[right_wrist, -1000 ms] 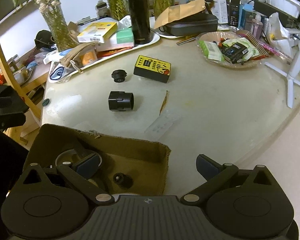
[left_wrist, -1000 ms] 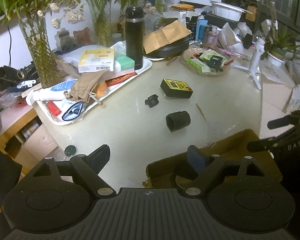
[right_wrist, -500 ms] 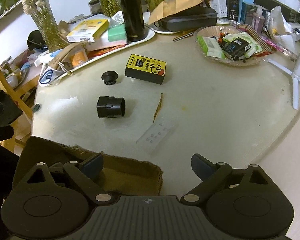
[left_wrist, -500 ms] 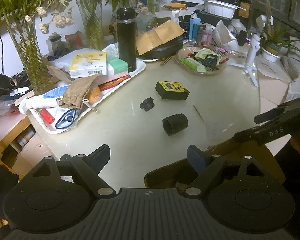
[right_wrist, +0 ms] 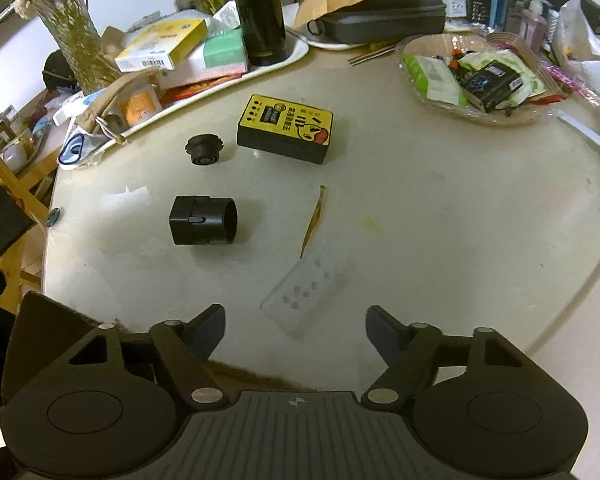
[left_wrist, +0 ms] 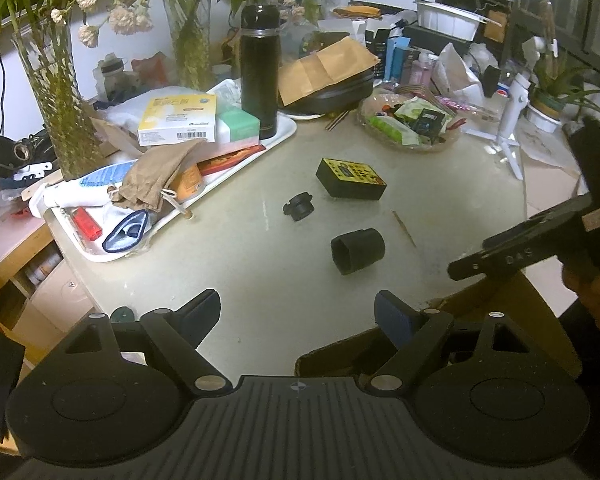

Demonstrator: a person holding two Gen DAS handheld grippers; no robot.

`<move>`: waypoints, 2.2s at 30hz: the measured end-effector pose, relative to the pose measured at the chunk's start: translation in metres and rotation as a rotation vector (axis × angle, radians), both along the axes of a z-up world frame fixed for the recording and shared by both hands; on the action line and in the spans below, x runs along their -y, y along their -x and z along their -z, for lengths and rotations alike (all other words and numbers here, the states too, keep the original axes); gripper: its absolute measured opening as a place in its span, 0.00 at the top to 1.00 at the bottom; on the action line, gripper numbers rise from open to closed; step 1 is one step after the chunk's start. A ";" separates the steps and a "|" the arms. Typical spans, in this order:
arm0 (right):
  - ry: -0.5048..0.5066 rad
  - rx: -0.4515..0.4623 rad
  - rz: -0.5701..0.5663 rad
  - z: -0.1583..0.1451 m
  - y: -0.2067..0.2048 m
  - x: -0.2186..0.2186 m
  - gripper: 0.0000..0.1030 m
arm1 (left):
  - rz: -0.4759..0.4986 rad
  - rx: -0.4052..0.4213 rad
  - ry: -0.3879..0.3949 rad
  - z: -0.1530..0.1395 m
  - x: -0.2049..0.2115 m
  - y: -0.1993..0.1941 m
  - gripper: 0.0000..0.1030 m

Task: Organize rigid objects
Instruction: 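Close the right tool on the clear plastic plate and lift it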

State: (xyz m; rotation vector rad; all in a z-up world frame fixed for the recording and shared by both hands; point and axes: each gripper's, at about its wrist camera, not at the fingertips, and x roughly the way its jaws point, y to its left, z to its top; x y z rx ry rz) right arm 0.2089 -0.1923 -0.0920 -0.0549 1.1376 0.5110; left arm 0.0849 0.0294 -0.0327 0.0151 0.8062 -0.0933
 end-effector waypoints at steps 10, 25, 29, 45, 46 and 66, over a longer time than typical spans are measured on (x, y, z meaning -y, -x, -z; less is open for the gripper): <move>0.042 -0.073 -0.022 0.026 -0.030 -0.016 0.39 | 0.014 -0.004 0.022 0.005 -0.004 -0.001 0.18; 0.177 -0.013 -0.074 0.038 -0.038 -0.039 0.62 | -0.011 -0.004 0.047 0.004 -0.009 -0.002 0.18; 0.192 -0.003 -0.073 0.038 -0.037 -0.036 0.60 | -0.008 -0.002 0.050 0.003 -0.008 -0.002 0.18; 0.199 -0.022 -0.054 0.036 -0.033 -0.033 0.66 | 0.011 0.004 0.037 -0.005 -0.004 -0.011 0.18; 0.193 -0.017 -0.056 0.035 -0.033 -0.032 0.66 | 0.014 0.005 0.037 -0.005 -0.004 -0.011 0.18; 0.154 -0.003 0.007 0.040 -0.035 -0.007 0.65 | 0.114 0.001 0.019 0.002 0.021 -0.035 0.18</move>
